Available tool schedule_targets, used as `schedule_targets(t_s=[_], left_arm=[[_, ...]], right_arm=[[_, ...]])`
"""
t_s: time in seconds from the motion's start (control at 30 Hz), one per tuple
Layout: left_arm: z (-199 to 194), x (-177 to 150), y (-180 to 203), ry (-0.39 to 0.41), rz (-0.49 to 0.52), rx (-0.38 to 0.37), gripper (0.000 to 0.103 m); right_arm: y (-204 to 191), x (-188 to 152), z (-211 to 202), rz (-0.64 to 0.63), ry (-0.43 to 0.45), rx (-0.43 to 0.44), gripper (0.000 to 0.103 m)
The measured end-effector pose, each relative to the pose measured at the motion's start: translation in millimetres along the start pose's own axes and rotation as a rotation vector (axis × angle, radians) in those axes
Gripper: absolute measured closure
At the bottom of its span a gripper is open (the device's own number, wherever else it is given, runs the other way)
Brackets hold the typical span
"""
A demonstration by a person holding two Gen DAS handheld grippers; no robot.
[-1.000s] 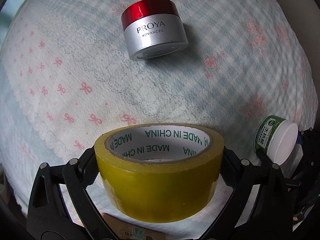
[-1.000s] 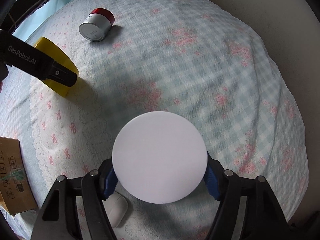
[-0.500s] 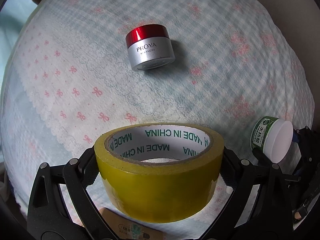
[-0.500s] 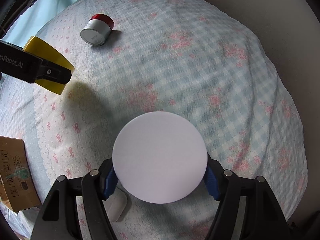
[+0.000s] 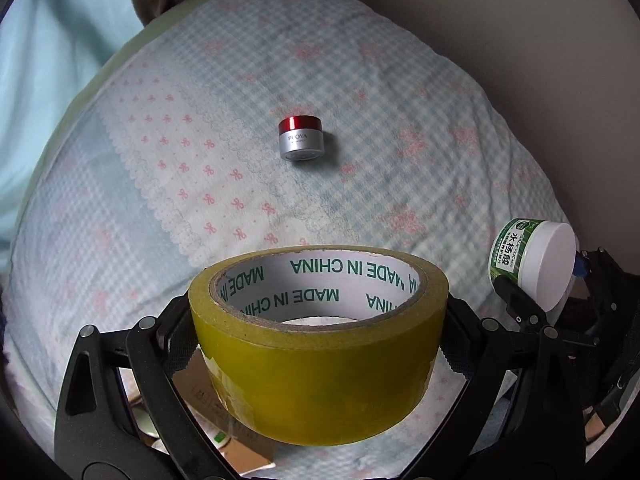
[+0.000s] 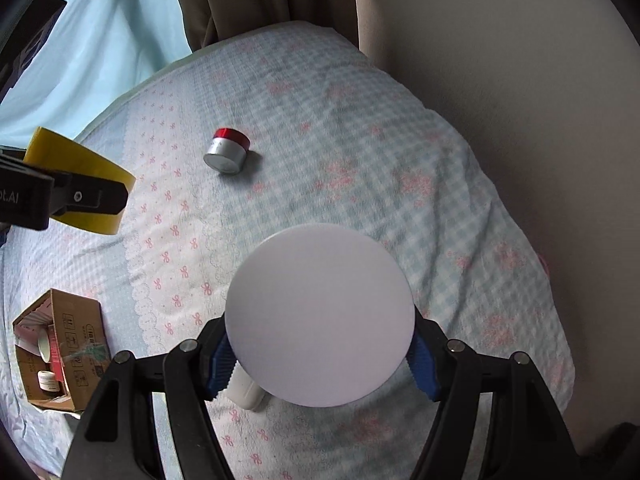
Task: Organize rigid objects
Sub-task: 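Carry the tape roll and green-white jar over the cardboard box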
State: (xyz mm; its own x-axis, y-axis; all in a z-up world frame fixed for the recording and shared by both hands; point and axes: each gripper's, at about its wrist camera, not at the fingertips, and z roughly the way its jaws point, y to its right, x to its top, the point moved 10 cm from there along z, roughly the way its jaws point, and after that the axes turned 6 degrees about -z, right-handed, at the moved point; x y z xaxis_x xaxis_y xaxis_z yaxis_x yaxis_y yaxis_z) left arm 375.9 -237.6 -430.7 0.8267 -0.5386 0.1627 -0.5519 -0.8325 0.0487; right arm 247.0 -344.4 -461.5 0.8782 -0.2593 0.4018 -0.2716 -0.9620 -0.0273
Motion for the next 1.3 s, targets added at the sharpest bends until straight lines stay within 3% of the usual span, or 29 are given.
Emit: schedule_targets(t_s=[0.33,0.5,0.7,0.97,1.3], left_arm=[[-125.1,-49.3,-15.8,0.198,-0.212,-0.035,0.007],[-175.4,-87.4,-56.3,0.28,-0.3,0.011,0.007],[-211.1,-148.7,-118.3,0.316,-0.391,0.064,0.007],[-230.5,-237.2,-211.8,0.335,-0.433,0.097,0.007],[-196.4,-314.1,-304.8,0.268,-0.397,0.069,0.007]], right_arm=[[-34.3,42.2,-108.4,-0.184,0.074,0.088,0.036],[-79.2,59.4,-152.1,-0.281,0.132,0.149,0.036],[-151.1,57.8,-189.9,-0.351,0.168,0.24,0.036],[-262.5,26.4,-214.5,-0.402,0.159,0.318,0.036],[-375.8,-12.2,-194.6,-0.266,0.089,0.338,0.036]])
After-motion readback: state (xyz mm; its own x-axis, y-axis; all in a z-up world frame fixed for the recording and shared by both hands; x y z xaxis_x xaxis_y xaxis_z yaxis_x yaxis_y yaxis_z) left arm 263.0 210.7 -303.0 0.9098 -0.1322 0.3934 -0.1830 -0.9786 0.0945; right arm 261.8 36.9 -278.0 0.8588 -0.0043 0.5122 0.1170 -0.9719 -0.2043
